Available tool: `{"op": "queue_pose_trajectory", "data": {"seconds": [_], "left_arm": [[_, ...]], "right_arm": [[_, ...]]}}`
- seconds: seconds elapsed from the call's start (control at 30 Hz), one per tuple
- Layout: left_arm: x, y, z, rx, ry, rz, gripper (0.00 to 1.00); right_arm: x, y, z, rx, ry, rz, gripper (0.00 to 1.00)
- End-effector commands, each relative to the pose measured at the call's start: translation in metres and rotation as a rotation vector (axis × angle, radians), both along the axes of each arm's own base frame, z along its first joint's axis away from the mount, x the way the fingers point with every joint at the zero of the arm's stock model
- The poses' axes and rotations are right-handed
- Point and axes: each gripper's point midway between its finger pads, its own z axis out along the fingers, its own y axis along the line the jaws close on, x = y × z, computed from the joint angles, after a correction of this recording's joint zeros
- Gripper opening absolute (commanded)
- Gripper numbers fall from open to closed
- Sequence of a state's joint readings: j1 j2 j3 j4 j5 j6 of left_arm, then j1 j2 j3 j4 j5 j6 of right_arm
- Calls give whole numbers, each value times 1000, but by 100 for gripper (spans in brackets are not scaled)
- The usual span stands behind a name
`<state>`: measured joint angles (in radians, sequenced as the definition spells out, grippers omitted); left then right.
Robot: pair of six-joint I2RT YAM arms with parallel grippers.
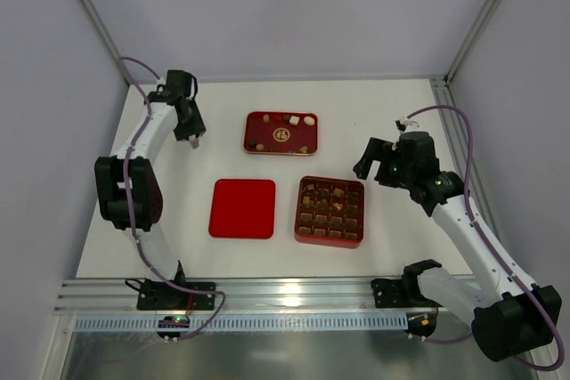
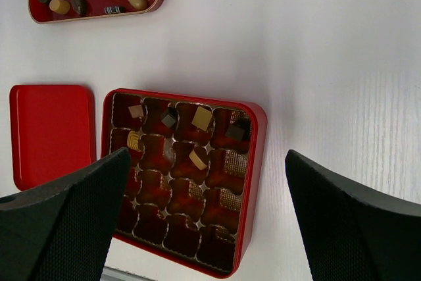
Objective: Pack the chocolate
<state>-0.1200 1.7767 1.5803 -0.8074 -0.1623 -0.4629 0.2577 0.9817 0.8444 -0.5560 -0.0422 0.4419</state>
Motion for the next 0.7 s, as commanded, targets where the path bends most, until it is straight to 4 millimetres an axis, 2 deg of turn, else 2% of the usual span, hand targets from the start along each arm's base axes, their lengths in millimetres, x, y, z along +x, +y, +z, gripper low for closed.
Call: {"op": "queue_pose_trajectory", "data": {"seconds": [0.0,0.07,0.13,0.17,0.23,0.27,0.3,0.33,0.4,0.47,0.5,0.67], "left_arm": [[33,21,-17,-34,-31,41,42],[44,31,-34,-22,-2,69,43],[51,42,-43,-7,9,98,45],[51,45,-58,-3,42,108,47],[55,51,-68,11,57,122,51],[56,52,-80,18,83,123,55],[55,63,-85,17,99,143,56],[57,71,-86,17,102,159,61],[58,75,-97,19,126,161,65],[63,79,-98,31,126,162,72],[63,80,-105,33,141,160,74],[66,79,-111,37,165,146,81]], "right_arm": [[8,6,24,30,-80,28,100],[7,7,23,38,-80,32,100],[7,8,19,40,-76,35,100],[7,8,19,39,-76,34,100],[7,8,18,37,-73,33,100],[8,8,18,39,-76,32,100],[8,8,18,39,-76,36,100],[8,8,17,38,-75,36,100],[9,8,17,36,-75,36,100],[10,8,15,32,-70,36,100],[11,8,13,30,-64,36,100],[12,9,9,32,-56,36,100]]}}
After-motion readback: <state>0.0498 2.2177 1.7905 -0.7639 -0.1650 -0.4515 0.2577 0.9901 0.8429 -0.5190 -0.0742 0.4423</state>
